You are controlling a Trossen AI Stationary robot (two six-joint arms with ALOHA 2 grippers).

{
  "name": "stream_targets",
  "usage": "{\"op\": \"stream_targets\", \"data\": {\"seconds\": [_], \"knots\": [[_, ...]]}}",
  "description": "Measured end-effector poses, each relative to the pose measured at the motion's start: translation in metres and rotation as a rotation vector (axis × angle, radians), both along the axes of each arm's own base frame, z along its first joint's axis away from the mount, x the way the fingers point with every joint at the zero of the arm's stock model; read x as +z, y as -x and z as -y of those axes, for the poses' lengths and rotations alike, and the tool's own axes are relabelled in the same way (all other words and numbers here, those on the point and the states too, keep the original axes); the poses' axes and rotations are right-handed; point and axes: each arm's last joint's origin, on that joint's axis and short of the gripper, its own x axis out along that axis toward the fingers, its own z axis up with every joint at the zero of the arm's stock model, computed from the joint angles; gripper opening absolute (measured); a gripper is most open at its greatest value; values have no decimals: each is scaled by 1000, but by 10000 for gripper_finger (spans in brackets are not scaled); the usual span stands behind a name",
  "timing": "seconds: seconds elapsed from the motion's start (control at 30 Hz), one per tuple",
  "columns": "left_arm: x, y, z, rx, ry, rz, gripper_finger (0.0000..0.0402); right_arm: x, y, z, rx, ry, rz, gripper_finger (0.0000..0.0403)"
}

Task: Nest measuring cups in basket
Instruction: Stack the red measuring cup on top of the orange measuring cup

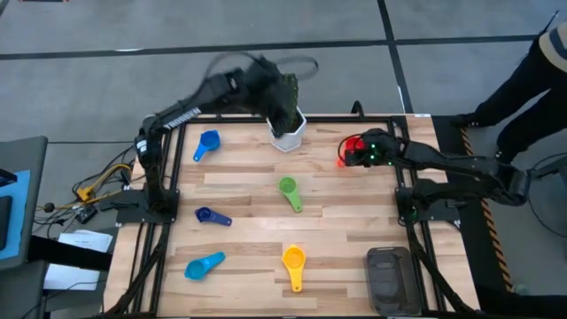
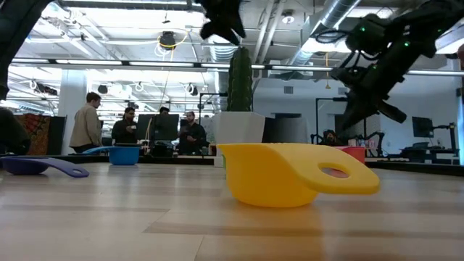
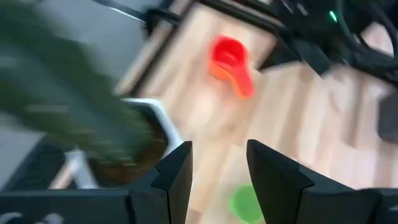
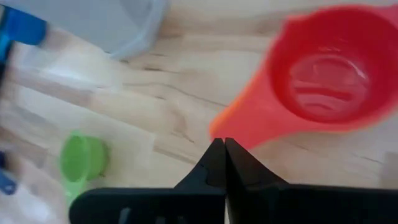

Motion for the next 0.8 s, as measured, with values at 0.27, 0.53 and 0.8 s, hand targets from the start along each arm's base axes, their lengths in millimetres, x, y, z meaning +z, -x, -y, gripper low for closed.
{"op": "stream_targets", "data": {"seconds": [0.27, 0.53, 0.8], "knots": [[-68, -46, 36, -131, -22, 56, 141, -2, 13, -18, 0, -66, -110, 5], [-134, -73, 29, -140, -150, 433, 141, 2, 27, -30, -47, -93, -145, 5], [-206, -107, 28, -168, -104, 347, 141, -5, 25, -25, -75, -87, -145, 4]]}}
